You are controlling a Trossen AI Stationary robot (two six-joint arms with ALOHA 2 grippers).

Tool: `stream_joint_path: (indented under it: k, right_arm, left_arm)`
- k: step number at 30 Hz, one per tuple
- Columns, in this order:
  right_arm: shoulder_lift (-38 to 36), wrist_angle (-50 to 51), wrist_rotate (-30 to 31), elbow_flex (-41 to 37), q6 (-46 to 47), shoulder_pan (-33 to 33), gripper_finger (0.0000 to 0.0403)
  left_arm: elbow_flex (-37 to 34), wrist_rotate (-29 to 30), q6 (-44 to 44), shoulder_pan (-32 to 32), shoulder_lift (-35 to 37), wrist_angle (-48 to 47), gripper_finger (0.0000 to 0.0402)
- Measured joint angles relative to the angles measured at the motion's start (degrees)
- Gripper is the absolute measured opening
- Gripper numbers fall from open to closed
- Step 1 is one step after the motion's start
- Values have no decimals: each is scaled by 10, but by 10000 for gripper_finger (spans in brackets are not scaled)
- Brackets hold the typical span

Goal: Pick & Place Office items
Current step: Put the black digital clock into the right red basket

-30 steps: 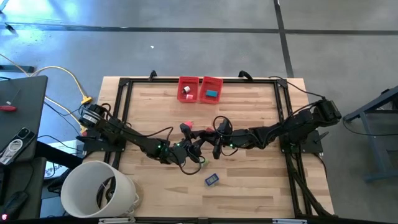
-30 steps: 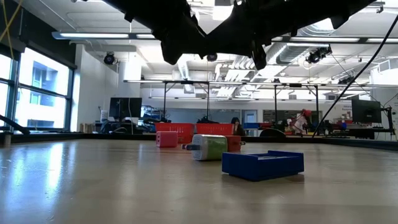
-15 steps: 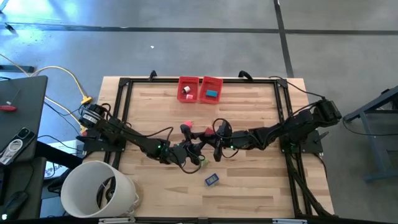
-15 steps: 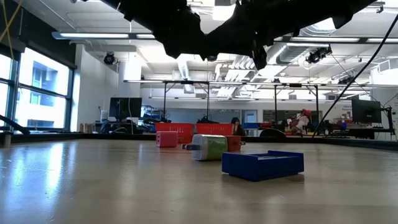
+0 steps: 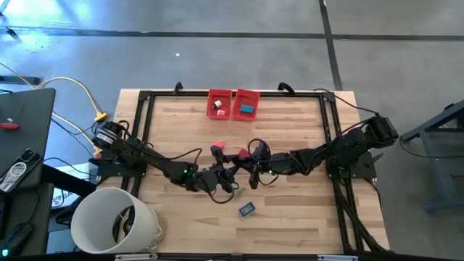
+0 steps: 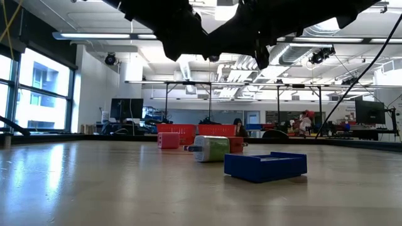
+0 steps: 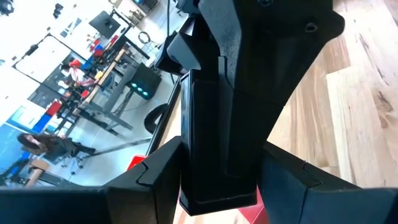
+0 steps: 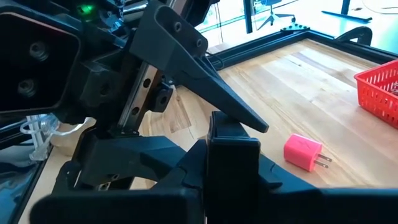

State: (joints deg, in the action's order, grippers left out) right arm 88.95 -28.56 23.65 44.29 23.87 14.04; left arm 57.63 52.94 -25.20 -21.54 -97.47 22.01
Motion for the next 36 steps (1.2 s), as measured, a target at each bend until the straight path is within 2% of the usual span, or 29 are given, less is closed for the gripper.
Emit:
stream_joint_path:
  k: [7, 16, 19, 21, 24, 36]
  right_arm:
    - [0, 2, -2, 0, 1, 0, 46]
    - [0, 2, 3, 0, -1, 4, 42]
    - [0, 8, 3, 0, 0, 4, 46]
    - [0, 24, 3, 0, 2, 4, 43]
    - [0, 37, 5, 0, 4, 7, 40]
    - [0, 82, 24, 0, 28, 13, 40]
  left_arm:
    - [0, -18, -24, -4, 0, -3, 191]
    - [0, -22, -20, -4, 0, -3, 279]
    - [0, 4, 13, -7, 0, -3, 298]
    - [0, 35, 42, -11, 0, -3, 302]
    - [0, 61, 25, -21, 0, -5, 303]
    - [0, 44, 15, -34, 0, -10, 303]
